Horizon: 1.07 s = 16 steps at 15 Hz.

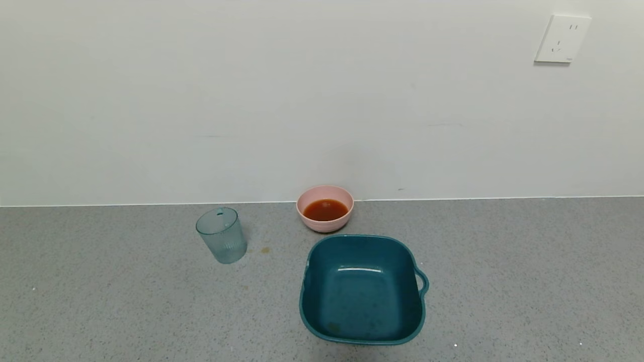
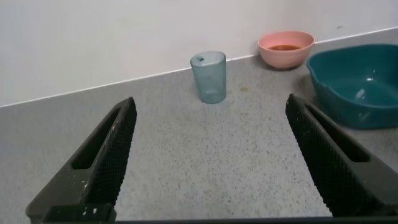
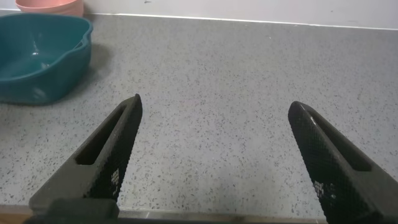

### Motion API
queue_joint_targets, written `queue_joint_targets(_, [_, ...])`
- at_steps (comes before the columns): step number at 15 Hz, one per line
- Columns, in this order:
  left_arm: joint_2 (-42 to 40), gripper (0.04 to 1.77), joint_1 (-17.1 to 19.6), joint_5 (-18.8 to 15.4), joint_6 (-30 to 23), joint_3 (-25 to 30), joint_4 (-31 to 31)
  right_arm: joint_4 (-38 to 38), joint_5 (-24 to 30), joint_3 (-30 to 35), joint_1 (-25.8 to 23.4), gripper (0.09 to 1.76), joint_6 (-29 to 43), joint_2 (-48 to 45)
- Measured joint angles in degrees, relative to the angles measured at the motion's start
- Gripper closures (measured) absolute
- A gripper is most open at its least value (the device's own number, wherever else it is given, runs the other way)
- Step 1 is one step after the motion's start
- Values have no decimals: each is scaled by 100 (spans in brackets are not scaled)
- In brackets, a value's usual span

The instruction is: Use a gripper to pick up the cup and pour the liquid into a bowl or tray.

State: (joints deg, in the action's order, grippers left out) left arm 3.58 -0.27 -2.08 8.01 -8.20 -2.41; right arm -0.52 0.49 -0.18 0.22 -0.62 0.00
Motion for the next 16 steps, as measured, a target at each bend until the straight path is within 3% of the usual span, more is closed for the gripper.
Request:
queue_joint_targets(6, [-329,9,0,49,17,769,-135,1,2,2,0,14,5,0])
queue_joint_targets(10, [-347,9,0,52,-157,820,252,48,2,16,0,14,21,0])
queue_joint_targets(16, [-349,9,0,71,-433,820,271,12,-5,16,-4,14,32,0])
